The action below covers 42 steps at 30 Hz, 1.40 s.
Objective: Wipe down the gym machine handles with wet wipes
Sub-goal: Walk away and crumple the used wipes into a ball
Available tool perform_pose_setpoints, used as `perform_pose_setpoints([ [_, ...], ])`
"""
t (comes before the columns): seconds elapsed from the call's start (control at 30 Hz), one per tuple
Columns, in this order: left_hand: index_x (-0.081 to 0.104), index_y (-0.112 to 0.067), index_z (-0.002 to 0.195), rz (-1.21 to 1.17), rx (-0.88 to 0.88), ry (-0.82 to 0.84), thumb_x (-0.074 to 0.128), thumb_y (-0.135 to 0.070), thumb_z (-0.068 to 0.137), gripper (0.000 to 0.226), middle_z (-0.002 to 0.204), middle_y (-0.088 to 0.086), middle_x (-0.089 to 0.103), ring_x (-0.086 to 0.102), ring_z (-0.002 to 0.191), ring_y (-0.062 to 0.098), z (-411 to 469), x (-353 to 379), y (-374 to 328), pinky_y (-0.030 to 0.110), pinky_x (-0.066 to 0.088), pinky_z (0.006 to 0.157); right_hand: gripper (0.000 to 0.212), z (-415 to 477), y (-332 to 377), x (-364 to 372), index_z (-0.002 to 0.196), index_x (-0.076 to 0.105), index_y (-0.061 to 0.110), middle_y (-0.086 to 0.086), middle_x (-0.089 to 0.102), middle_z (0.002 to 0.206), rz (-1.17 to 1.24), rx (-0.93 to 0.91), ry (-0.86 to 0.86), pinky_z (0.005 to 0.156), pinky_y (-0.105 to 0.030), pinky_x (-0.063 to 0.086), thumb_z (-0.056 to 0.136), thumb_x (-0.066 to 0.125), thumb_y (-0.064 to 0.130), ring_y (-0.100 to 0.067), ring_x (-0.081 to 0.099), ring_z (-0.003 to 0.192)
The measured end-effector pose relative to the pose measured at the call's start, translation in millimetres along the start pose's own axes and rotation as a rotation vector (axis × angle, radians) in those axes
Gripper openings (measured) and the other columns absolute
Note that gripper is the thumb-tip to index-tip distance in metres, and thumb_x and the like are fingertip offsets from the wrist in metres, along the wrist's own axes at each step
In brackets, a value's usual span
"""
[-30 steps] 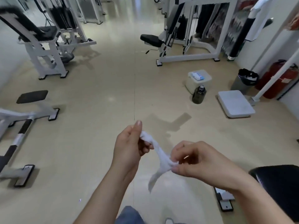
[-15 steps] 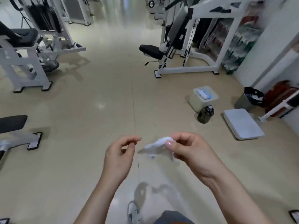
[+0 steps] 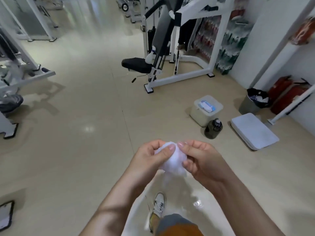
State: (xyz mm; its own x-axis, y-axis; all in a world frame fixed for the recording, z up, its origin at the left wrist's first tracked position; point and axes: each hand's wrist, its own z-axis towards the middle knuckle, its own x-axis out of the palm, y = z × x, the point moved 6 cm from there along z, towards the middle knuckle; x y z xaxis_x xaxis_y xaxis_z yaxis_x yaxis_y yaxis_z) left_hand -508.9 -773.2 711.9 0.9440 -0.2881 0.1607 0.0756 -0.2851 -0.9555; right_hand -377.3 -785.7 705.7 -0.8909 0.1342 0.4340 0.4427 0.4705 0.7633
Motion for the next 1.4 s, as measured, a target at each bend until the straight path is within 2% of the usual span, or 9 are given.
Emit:
perform_pose_setpoints([
  [0.17, 0.05, -0.016, 0.099, -0.191, -0.09, 0.085, 0.063, -0.018, 0.078, 0.025, 0.064, 0.004, 0.065, 0.049, 0.044, 0.012, 109.3, -4.8, -30.8, 0.018, 0.03, 0.041, 0.021, 86.0, 61.3, -15.3, 0.077, 0.047, 0.013, -0.008, 0.056, 0.064, 0.137, -0.081, -0.19, 0.042, -0.017, 0.042, 0.086, 0.062, 0.0, -0.01, 0.046, 0.046],
  [0.33, 0.076, -0.018, 0.09, -0.338, -0.143, 0.171, 0.067, 0.003, 0.075, 0.027, 0.081, 0.011, 0.066, 0.061, 0.065, 0.02, 214.7, 9.8, -55.7, 0.024, 0.047, 0.054, 0.011, 154.7, 119.2, -39.3, 0.082, 0.059, 0.011, -0.011, 0.059, 0.075, 0.222, -0.119, -0.268, 0.046, -0.018, 0.045, 0.089, 0.059, 0.002, -0.014, 0.047, 0.055],
  [0.47, 0.077, -0.011, 0.09, -0.31, -0.202, 0.243, 0.07, 0.004, 0.067, 0.029, 0.086, 0.016, 0.066, 0.052, 0.08, 0.028, 309.7, 30.2, -71.4, 0.034, 0.046, 0.07, 0.019, 204.4, 164.4, -60.4, 0.1, 0.071, 0.006, -0.017, 0.067, 0.092, 0.03, -0.196, -0.189, 0.074, -0.03, 0.051, 0.09, 0.062, 0.02, -0.024, 0.059, 0.08],
  [0.57, 0.077, -0.011, 0.088, -0.203, -0.222, 0.271, 0.07, 0.005, 0.064, 0.029, 0.089, 0.016, 0.073, 0.068, 0.079, 0.03, 385.4, 45.8, -81.2, 0.037, 0.057, 0.073, 0.024, 241.6, 204.9, -83.0, 0.108, 0.072, 0.017, -0.009, 0.073, 0.101, -0.283, -0.264, -0.26, 0.09, -0.036, 0.05, 0.085, 0.069, 0.021, -0.025, 0.067, 0.097],
  [0.7, 0.077, -0.018, 0.077, 0.25, 0.007, 0.349, 0.075, -0.005, 0.076, 0.013, 0.077, -0.001, 0.075, 0.068, 0.073, 0.008, 485.8, 74.2, -107.1, 0.018, 0.052, 0.07, 0.008, 293.7, 265.9, -120.5, 0.087, 0.077, 0.02, -0.003, 0.068, 0.074, -0.407, -0.301, -0.572, 0.061, -0.024, 0.044, 0.085, 0.07, 0.021, -0.012, 0.055, 0.066],
  [0.77, 0.074, -0.022, 0.067, 0.327, 0.041, 0.406, 0.073, -0.008, 0.079, 0.018, 0.067, -0.01, 0.07, 0.061, 0.061, -0.001, 533.3, 91.6, -118.7, 0.011, 0.045, 0.059, 0.011, 316.9, 296.3, -137.5, 0.081, 0.077, 0.017, -0.01, 0.063, 0.072, -0.381, -0.298, -0.657, 0.064, -0.026, 0.041, 0.086, 0.068, 0.022, -0.013, 0.051, 0.066],
  [0.87, 0.07, -0.017, 0.071, 0.401, 0.04, 0.513, 0.066, -0.011, 0.086, 0.017, 0.069, -0.005, 0.067, 0.058, 0.063, 0.006, 592.4, 124.6, -129.5, 0.016, 0.044, 0.058, 0.016, 344.6, 331.4, -168.4, 0.082, 0.071, 0.006, -0.017, 0.06, 0.072, -0.245, -0.271, -0.724, 0.065, -0.034, 0.04, 0.089, 0.063, 0.018, -0.023, 0.048, 0.069],
  [1.03, 0.065, -0.006, 0.083, 0.359, -0.07, 0.591, 0.063, -0.006, 0.087, 0.004, 0.059, 0.005, 0.062, 0.055, 0.051, 0.014, 664.1, 182.1, -128.9, 0.019, 0.041, 0.047, 0.013, 372.0, 358.0, -228.7, 0.088, 0.064, 0.005, -0.008, 0.061, 0.061, 0.076, -0.243, -0.839, 0.038, -0.017, 0.027, 0.093, 0.052, 0.002, -0.016, 0.049, 0.049],
  [1.4, 0.067, -0.03, 0.087, 0.668, 0.134, 0.583, 0.055, -0.003, 0.089, 0.029, 0.085, -0.008, 0.07, 0.06, 0.076, 0.009, 844.6, 375.8, -90.2, 0.01, 0.044, 0.071, 0.014, 406.3, 448.6, -518.4, 0.08, 0.067, -0.001, -0.014, 0.053, 0.069, 0.156, -0.223, -1.191, 0.057, -0.026, 0.037, 0.077, 0.056, -0.009, -0.022, 0.046, 0.062],
])
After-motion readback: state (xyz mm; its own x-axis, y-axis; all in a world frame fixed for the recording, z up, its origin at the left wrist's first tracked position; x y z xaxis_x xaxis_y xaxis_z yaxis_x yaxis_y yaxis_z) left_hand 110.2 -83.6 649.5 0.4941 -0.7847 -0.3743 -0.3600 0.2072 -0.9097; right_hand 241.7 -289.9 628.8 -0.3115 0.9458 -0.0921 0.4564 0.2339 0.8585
